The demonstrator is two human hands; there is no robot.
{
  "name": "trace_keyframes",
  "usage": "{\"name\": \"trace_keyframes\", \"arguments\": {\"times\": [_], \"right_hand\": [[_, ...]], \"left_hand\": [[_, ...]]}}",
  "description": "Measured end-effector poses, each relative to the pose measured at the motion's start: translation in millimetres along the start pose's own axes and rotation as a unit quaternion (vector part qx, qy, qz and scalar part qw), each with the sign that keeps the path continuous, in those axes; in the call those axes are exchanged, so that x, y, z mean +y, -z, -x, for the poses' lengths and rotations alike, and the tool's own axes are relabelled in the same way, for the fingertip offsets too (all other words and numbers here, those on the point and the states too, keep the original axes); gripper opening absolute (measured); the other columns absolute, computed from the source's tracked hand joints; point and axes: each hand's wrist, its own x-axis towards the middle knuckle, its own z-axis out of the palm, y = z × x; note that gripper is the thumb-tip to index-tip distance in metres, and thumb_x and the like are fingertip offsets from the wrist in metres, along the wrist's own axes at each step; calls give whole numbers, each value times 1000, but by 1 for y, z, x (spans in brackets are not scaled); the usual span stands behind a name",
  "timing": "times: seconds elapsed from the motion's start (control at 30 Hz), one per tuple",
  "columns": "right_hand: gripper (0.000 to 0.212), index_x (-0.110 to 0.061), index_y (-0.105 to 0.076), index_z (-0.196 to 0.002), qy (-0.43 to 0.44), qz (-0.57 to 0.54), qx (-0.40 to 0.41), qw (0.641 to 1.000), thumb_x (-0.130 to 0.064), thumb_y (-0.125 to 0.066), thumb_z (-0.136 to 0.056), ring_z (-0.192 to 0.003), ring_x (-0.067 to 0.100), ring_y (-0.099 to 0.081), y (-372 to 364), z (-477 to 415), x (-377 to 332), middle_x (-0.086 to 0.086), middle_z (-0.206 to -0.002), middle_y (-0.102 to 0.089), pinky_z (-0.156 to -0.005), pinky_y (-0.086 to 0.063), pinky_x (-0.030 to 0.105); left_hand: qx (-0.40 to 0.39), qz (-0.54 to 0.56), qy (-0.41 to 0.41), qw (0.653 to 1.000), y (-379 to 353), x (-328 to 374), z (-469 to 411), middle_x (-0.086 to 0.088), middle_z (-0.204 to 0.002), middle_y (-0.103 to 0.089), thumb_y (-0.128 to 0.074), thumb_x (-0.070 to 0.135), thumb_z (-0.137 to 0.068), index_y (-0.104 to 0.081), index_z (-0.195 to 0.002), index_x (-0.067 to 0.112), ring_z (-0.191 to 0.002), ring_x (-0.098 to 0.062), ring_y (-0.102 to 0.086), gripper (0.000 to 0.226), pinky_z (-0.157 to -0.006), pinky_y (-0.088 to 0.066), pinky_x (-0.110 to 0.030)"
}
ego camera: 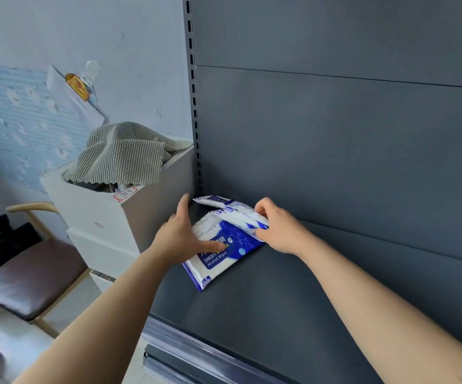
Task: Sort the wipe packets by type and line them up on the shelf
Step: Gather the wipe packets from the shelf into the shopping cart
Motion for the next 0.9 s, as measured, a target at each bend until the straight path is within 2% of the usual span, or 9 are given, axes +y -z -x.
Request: {"name": "trace_keyframes", "arguments": {"times": [0.1,0.23,0.37,0.5,0.57,0.63,0.73,0.8,0.9], "right_hand": [[42,-28,-44,-124,5,-14,-40,999,-14,-56,-86,-95,16,-55,4,-4,3,-7,-123,-55,-74,-46,29],[52,-41,-41,-132,-15,-37,-82,996,-23,-60,-86,-107,13,-50,9,-3,9,-5,-130,-45,-86,-42,27],[68,-58,-34,-133,-41,-49,-111,992,-42,-63,-74,-116,15,-50,11,1,16,-3,-133,-45,-102,-41,35],[45,-49,-45,-135,-48,-130,-98,986,-51,-49,-90,-129,8,-40,14,7,18,-10,-136,-45,-112,-29,31],[37,-39,-53,-132,-29,-141,-74,987,-41,-42,-97,-128,5,-43,12,9,20,-13,-136,-51,-107,-31,24],[36,-35,-54,-130,-25,-115,-47,992,-36,-52,-94,-115,8,-49,10,12,20,-7,-127,-56,-93,-36,21],[54,-30,-47,-135,-47,-122,-30,991,-38,-67,-85,-95,9,-48,8,17,19,-8,-107,-54,-78,-39,21],[73,-29,-37,-143,-70,-124,-27,989,-45,-71,-81,-107,12,-50,10,19,19,-2,-124,-52,-90,-41,24],[89,-24,-32,-146,-97,-142,-37,984,-49,-76,-73,-124,14,-48,8,21,20,-4,-141,-45,-103,-41,31]], "left_hand": [[-48,-71,-7,996,9,9,-8,-11,-149,-17,-84,67,-41,17,-147,44,-123,-33,-49,148,-98,-44,-40],[-141,-108,-11,984,15,19,-29,1,-158,9,-85,66,-40,9,-148,48,-140,-34,-30,145,-112,-32,-46],[-170,-123,5,978,10,20,-36,3,-156,-6,-81,70,-44,-15,-150,42,-139,-31,-30,127,-113,-30,-46],[-152,-97,-2,984,7,17,-26,-2,-145,-25,-74,73,-44,-30,-146,35,-127,-27,-44,117,-105,-43,-42],[-133,-81,-7,988,1,16,-17,-2,-144,-25,-74,74,-43,-33,-144,32,-127,-26,-44,117,-104,-42,-40],[-111,-66,-1,992,-4,14,-10,-1,-148,-15,-74,76,-40,-33,-145,29,-135,-27,-34,122,-110,-35,-42],[-83,-102,-8,991,-8,16,-6,1,-159,8,-70,81,-37,-36,-144,27,-147,-30,-7,124,-115,-19,-48],[-92,-112,-19,989,-6,17,-7,-3,-159,-15,-70,82,-36,-40,-138,27,-141,-26,-24,120,-114,-26,-45],[-98,-60,-25,993,-4,19,-8,3,-135,-51,-81,69,-43,-39,-133,27,-107,-12,-51,108,-93,-43,-29]]}}
